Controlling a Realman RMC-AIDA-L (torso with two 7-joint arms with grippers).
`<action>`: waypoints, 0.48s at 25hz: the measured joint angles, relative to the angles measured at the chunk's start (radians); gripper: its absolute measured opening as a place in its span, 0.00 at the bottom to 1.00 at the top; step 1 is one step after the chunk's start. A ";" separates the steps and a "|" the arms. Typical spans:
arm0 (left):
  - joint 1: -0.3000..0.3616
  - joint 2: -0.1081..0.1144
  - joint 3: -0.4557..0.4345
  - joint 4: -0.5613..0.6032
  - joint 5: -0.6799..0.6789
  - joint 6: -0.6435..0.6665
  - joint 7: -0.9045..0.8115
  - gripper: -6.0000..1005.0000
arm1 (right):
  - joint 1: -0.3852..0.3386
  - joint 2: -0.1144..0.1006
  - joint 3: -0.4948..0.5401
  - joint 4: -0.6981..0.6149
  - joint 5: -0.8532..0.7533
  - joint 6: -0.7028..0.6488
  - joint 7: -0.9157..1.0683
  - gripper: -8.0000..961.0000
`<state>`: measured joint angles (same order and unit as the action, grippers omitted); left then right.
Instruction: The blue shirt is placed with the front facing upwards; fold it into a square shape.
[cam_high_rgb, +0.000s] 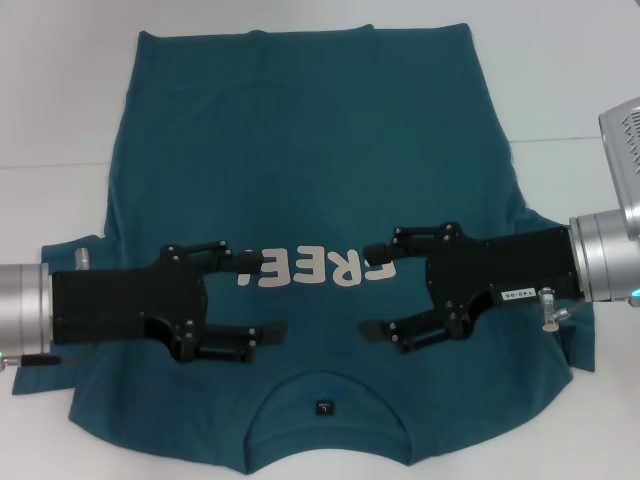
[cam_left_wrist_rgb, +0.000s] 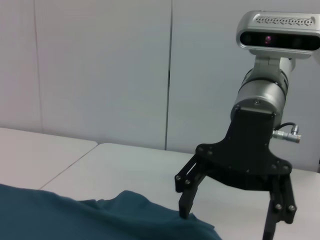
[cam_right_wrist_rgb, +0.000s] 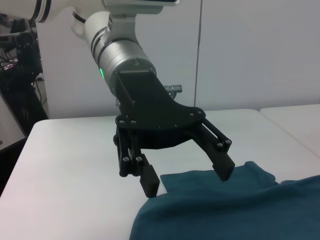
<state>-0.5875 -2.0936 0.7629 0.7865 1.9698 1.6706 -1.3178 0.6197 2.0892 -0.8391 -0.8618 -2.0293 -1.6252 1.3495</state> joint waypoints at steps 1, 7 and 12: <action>0.000 0.000 -0.003 0.002 -0.003 0.010 0.000 0.87 | 0.000 0.000 0.000 0.001 0.000 0.002 -0.001 0.97; -0.002 0.000 -0.029 0.011 -0.012 0.048 0.004 0.87 | 0.000 0.000 -0.008 0.002 -0.002 0.006 -0.002 0.97; -0.002 0.000 -0.035 0.010 -0.029 0.049 0.005 0.87 | 0.000 0.000 -0.013 0.002 -0.001 0.007 -0.003 0.97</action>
<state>-0.5896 -2.0939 0.7281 0.7965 1.9413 1.7196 -1.3130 0.6198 2.0892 -0.8526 -0.8602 -2.0306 -1.6183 1.3469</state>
